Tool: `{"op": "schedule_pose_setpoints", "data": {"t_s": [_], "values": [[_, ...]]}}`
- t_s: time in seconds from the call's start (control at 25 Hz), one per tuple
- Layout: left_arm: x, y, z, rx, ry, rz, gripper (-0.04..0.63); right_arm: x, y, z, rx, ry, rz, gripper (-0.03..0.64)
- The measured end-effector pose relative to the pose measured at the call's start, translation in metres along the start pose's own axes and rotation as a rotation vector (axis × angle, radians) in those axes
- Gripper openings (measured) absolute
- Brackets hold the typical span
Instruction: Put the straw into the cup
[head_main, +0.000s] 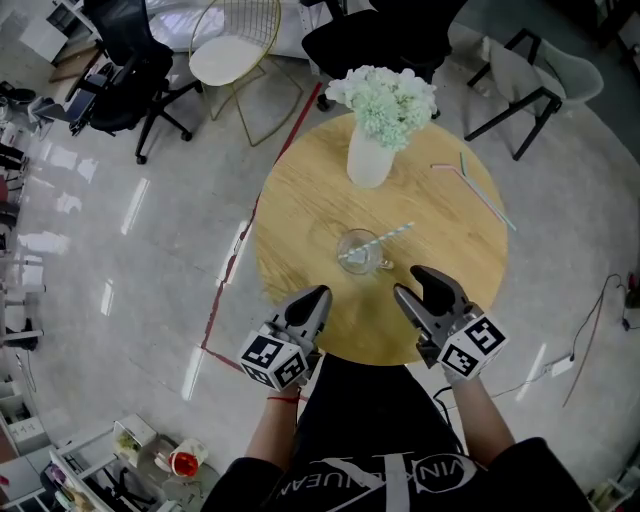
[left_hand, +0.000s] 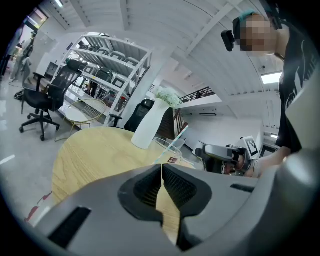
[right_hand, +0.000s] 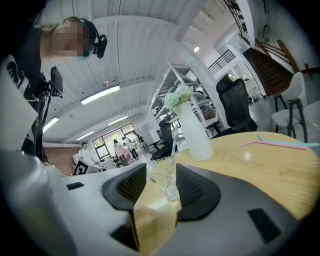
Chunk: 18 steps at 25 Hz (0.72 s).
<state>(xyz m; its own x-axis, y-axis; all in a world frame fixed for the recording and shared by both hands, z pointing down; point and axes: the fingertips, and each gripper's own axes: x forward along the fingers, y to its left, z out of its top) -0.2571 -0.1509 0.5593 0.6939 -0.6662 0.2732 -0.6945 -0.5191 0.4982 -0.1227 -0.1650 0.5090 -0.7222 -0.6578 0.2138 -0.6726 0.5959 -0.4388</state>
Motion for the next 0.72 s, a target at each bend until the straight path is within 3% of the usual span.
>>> {"op": "schedule_pose_setpoints", "data": {"t_s": [0.28,0.72], "values": [[-0.026,-0.038,-0.017,0.042,-0.029,-0.008,0.02,-0.03,0.045,-0.027,-0.077,0.043,0.076,0.017],[-0.114,-0.148,-0.066,0.059,-0.076,-0.03,0.02,-0.139,0.138,-0.074,-0.075,0.066,0.104,0.003]]}}
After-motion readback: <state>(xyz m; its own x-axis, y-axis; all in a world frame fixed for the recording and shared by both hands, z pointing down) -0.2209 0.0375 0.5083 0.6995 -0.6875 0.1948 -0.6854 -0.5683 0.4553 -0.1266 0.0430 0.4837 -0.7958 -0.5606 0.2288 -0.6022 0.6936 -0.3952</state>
